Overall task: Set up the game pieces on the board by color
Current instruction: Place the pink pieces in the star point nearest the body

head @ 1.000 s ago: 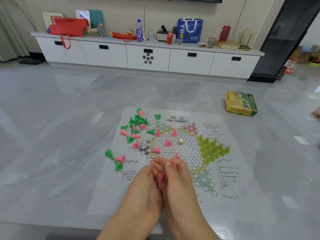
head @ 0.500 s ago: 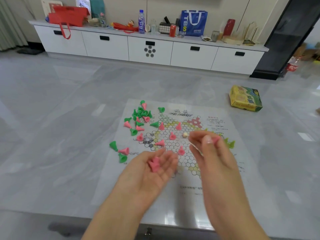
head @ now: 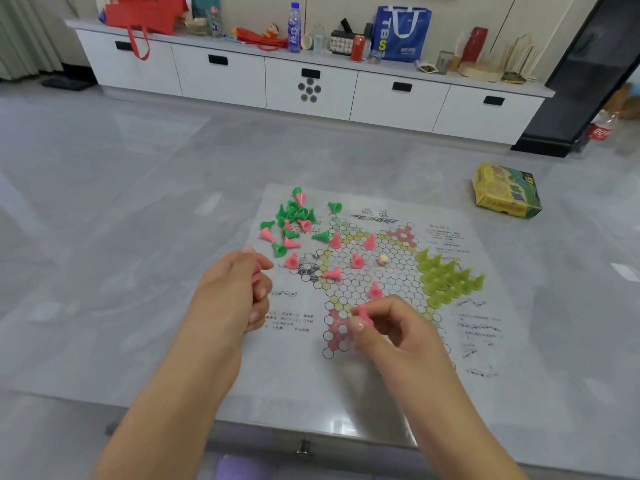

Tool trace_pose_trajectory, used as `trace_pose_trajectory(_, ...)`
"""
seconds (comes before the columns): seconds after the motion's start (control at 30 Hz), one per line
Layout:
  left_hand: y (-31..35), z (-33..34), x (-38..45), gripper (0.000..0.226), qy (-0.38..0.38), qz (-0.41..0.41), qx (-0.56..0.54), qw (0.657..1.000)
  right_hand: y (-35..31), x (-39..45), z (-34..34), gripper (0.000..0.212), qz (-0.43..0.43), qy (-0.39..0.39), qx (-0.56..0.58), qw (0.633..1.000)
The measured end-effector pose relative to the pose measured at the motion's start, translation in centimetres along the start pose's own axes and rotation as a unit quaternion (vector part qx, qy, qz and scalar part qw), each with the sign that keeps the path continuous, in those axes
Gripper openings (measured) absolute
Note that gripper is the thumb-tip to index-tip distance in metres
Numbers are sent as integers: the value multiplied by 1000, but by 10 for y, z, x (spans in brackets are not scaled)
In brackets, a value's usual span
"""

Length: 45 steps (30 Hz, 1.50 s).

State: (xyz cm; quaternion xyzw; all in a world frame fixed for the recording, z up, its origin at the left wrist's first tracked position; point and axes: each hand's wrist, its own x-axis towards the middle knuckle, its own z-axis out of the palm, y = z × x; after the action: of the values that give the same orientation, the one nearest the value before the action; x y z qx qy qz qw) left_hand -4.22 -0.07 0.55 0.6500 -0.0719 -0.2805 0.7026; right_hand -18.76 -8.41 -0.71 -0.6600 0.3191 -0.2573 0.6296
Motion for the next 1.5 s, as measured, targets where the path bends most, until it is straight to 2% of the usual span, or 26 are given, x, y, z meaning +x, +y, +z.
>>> trace_pose_trajectory(0.17,-1,0,1,31,3,11,22,1000,16,9,-4,15,-23,26,-167,985)
trace_pose_trajectory(0.27,0,0,4,30,2,8,27,1000,15,8,1,22,-40,-4,-185,982)
trace_pose_trajectory(0.43,1,1,5,29,-5,0,46,999,20,8,4,9,-65,-23,-234,970)
trace_pose_trajectory(0.63,3,0,5,27,18,12,59,998,21,8,-1,17,-113,-9,-280,953)
trace_pose_trajectory(0.77,4,3,7,24,24,-4,63,998,21,5,-4,15,-72,-43,-265,961)
trace_pose_trajectory(0.83,5,5,6,22,18,-15,58,998,23,3,-3,16,-86,-58,-299,949)
trace_pose_trajectory(1.03,4,16,2,21,-18,-22,66,997,27,3,0,3,-120,-65,-372,918)
trace_pose_trajectory(1.5,0,21,1,26,-62,-23,64,996,26,1,3,5,-138,-69,-410,899)
